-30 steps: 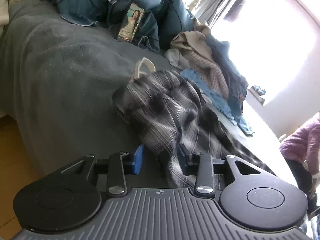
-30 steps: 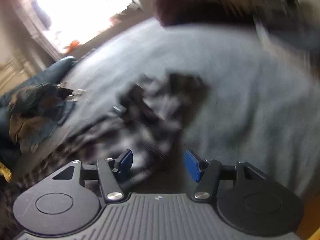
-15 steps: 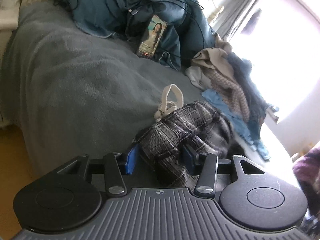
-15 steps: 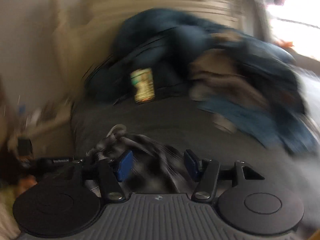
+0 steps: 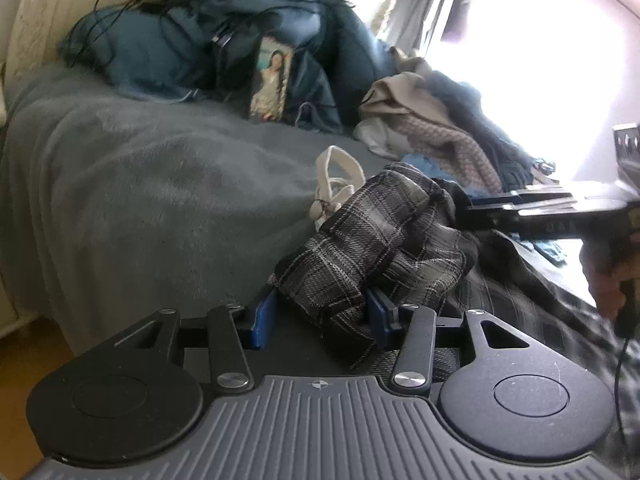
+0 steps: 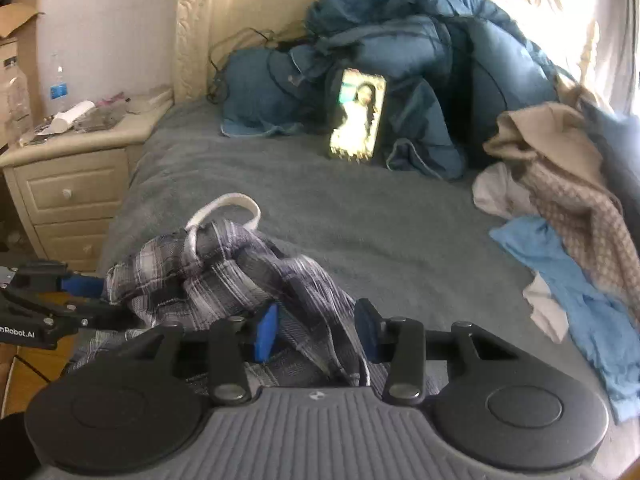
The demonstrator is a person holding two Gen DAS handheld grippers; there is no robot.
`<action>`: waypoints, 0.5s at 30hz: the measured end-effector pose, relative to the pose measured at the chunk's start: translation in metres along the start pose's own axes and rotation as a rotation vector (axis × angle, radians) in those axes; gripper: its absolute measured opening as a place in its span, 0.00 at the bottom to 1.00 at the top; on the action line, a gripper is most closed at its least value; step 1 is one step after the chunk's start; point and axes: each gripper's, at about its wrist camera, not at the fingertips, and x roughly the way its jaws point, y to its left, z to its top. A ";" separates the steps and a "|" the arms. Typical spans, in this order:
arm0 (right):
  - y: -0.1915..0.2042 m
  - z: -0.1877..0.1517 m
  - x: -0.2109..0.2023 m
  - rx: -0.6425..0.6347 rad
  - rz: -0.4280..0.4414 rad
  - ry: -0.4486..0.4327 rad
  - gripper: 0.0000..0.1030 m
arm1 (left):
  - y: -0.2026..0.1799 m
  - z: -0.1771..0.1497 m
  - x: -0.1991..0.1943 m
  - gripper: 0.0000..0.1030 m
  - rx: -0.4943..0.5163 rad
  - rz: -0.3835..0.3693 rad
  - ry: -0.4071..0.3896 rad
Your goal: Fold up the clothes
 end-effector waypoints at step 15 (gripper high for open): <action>0.015 0.011 -0.017 -0.056 -0.112 -0.136 0.02 | -0.020 0.006 -0.013 0.46 0.151 0.016 -0.106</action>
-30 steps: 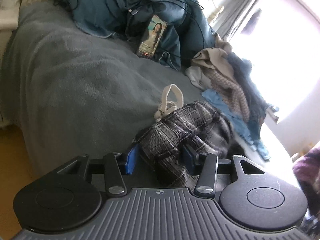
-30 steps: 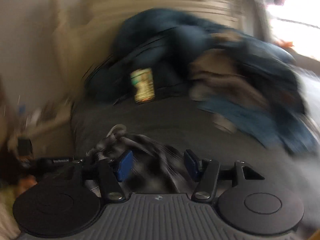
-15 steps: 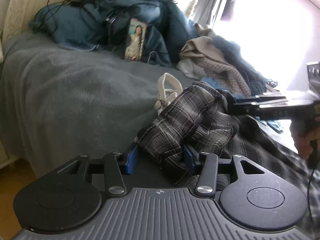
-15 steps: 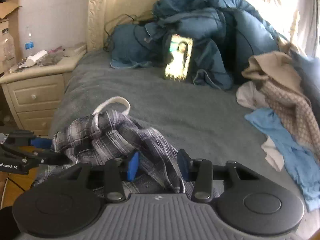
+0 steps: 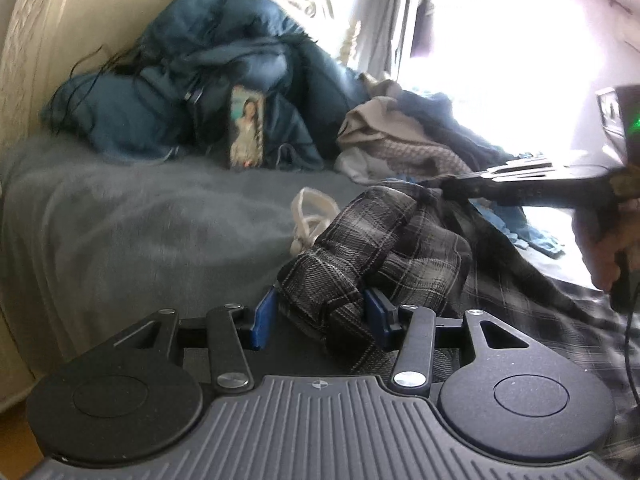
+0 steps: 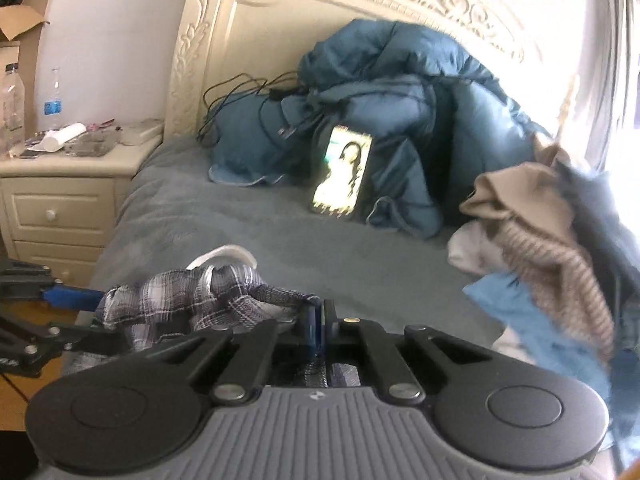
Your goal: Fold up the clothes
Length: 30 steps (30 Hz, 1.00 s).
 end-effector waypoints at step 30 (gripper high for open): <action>-0.057 -0.048 -0.094 0.148 -0.058 0.108 0.39 | -0.054 0.063 0.113 0.46 0.099 0.019 0.184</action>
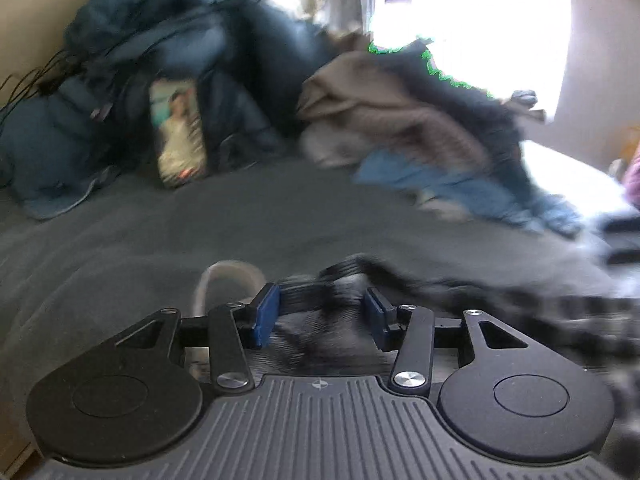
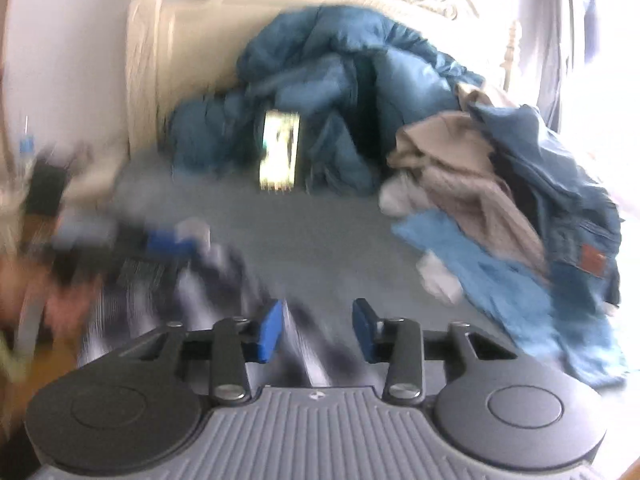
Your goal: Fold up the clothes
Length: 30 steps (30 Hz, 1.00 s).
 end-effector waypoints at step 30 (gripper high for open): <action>-0.090 -0.067 0.059 0.280 -0.013 0.126 0.12 | 0.008 -0.009 0.011 0.54 0.003 0.032 0.014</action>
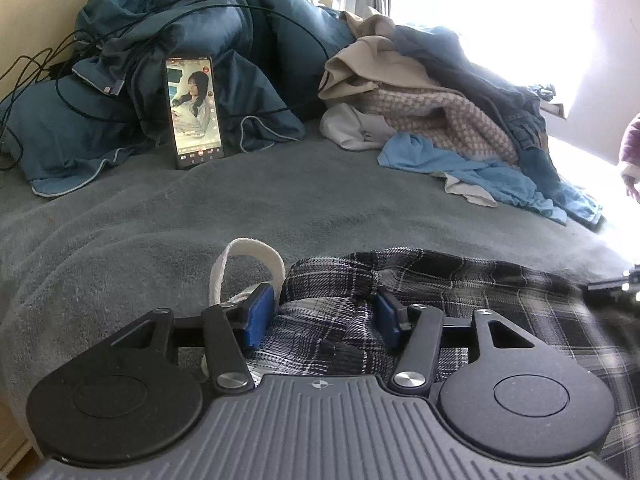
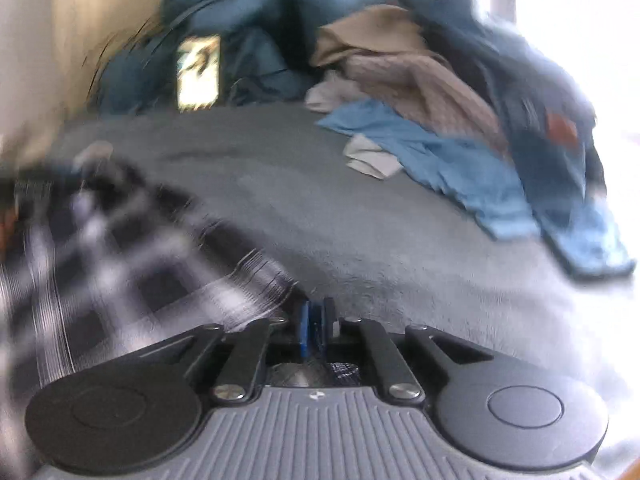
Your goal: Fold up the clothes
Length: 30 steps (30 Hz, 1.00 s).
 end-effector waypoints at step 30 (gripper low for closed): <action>-0.015 -0.102 -0.122 -0.489 -0.326 0.018 0.29 | -0.146 0.001 0.012 0.57 0.325 -0.056 -0.006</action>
